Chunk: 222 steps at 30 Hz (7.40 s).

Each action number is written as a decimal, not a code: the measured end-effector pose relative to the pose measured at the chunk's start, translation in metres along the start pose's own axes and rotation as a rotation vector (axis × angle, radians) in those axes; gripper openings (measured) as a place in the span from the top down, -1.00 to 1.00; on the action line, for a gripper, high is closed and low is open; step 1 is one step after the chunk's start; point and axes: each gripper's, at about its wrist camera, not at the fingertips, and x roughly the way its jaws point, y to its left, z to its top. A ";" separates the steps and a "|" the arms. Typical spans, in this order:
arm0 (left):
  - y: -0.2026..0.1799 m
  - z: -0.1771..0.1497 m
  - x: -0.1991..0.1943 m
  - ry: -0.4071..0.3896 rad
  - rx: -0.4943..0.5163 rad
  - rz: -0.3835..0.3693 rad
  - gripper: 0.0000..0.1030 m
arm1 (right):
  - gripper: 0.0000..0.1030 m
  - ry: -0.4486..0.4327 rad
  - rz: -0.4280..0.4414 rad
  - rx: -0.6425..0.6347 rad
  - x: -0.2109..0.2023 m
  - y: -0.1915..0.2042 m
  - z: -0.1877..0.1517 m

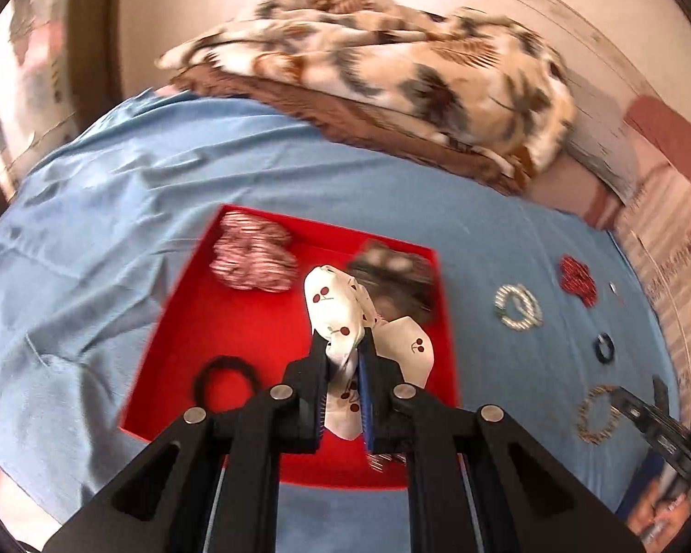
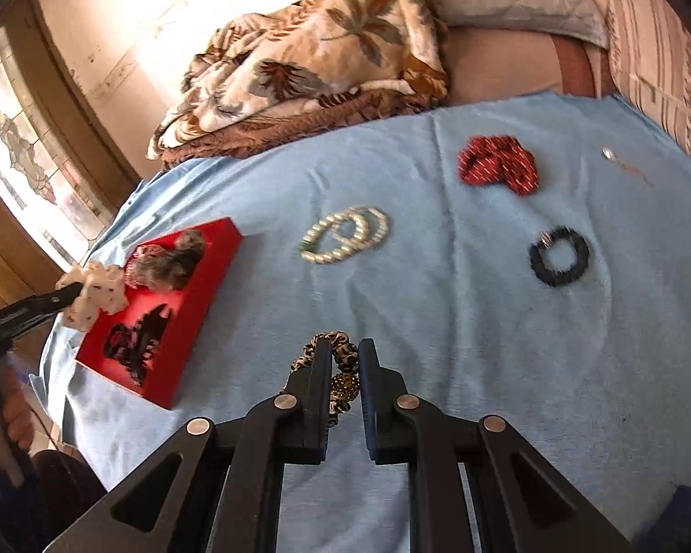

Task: Organize jewelry
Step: 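Carry both scrunchies into the red tray and open both tools, then move the left tool toward the pearl bracelet while the right tool approaches the black scrunchie, then grasp the green-bead pearl bracelet with the left tool while the right tool grips the red polka-dot scrunchie, then carry the pearl bracelet and red scrunchie into the red tray and open both tools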

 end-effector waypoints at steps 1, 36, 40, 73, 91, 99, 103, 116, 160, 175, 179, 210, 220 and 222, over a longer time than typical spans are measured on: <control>0.010 0.003 0.003 -0.001 -0.021 -0.002 0.78 | 0.75 -0.002 0.004 -0.020 -0.002 0.011 0.004; 0.103 0.038 0.096 0.166 -0.176 -0.014 0.77 | 0.75 0.313 0.110 -0.436 0.164 0.276 -0.015; 0.101 0.037 0.090 0.150 -0.174 -0.018 0.65 | 0.73 0.307 0.105 -0.454 0.162 0.279 -0.018; 0.063 0.019 0.026 -0.102 0.010 0.225 -0.06 | 0.00 0.141 0.051 -0.350 0.065 0.207 0.003; 0.036 0.004 0.025 -0.139 0.069 0.189 -0.11 | -0.10 0.106 -0.194 -0.097 0.003 0.032 -0.007; 0.005 -0.010 0.008 -0.187 0.149 0.189 -0.13 | -0.12 0.066 -0.263 0.023 -0.017 -0.045 -0.009; -0.012 -0.011 -0.016 -0.181 0.145 0.148 -0.13 | -0.12 0.051 -0.259 0.064 -0.013 -0.070 -0.008; -0.125 0.002 -0.012 -0.045 0.177 -0.067 -0.24 | -0.12 0.001 -0.180 0.215 0.014 -0.136 0.014; -0.223 0.002 0.187 0.179 0.258 0.052 0.79 | 0.57 -0.026 -0.123 0.202 0.138 -0.183 0.132; -0.211 0.015 0.057 0.039 0.224 -0.122 0.79 | 0.70 -0.124 -0.048 0.205 0.073 -0.139 0.113; -0.191 0.014 0.027 0.012 0.220 -0.127 0.79 | 0.70 -0.124 -0.017 0.190 0.063 -0.116 0.097; 0.037 0.012 0.019 0.015 -0.091 -0.113 0.79 | 0.70 0.003 0.138 -0.177 0.061 0.107 0.023; 0.038 0.001 0.055 0.093 -0.112 -0.258 0.79 | 0.69 0.026 0.205 -0.251 0.094 0.175 0.054; 0.038 0.000 0.060 0.109 -0.113 -0.260 0.79 | 0.69 0.035 0.214 -0.270 0.105 0.188 0.063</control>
